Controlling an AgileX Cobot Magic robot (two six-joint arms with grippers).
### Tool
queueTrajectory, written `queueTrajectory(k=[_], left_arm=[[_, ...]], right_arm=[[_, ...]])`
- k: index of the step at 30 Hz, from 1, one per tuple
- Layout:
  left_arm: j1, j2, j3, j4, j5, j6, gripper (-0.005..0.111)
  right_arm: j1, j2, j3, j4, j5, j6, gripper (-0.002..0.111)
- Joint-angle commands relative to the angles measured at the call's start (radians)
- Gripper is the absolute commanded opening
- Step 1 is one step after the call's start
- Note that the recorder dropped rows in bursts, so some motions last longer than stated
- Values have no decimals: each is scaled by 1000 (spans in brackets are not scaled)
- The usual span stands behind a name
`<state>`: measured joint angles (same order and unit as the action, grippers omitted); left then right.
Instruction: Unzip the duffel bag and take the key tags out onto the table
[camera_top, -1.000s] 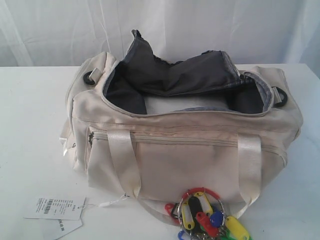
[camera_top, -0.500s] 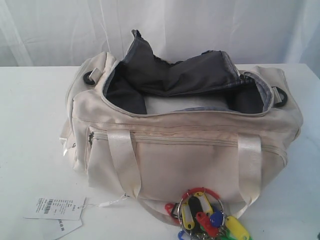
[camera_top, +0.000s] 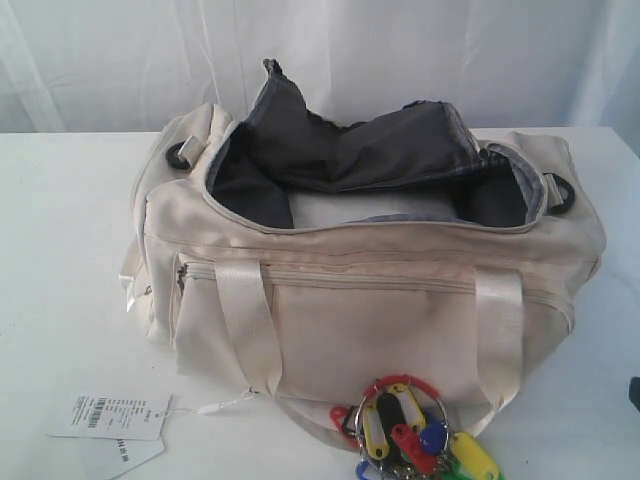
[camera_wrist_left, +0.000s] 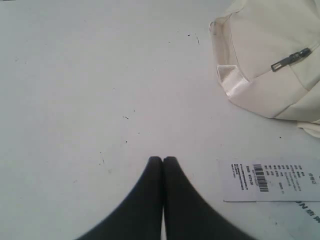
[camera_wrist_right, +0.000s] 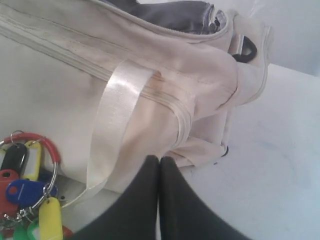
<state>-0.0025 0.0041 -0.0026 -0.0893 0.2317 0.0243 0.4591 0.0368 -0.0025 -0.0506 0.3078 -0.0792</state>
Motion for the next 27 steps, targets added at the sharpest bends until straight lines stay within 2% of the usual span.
queueTrajectory(k=[1, 4, 9, 17, 22, 27], left_arm=[[1, -4, 3, -6, 0, 0, 0], [1, -4, 3, -6, 0, 0, 0], [1, -4, 3, -6, 0, 0, 0], [1, -4, 3, -6, 0, 0, 0], [1, -4, 3, -6, 0, 0, 0], [1, -4, 3, -6, 0, 0, 0]], right_arm=[[-26, -37, 3, -21, 5, 7, 0], [-101, -37, 3, -21, 9, 7, 0], [-299, -37, 3, -21, 7, 7, 0], [-484, -37, 3, 39, 7, 8, 0], [-494, -37, 3, 63, 7, 8, 0], [-378, -37, 3, 61, 7, 5, 0]])
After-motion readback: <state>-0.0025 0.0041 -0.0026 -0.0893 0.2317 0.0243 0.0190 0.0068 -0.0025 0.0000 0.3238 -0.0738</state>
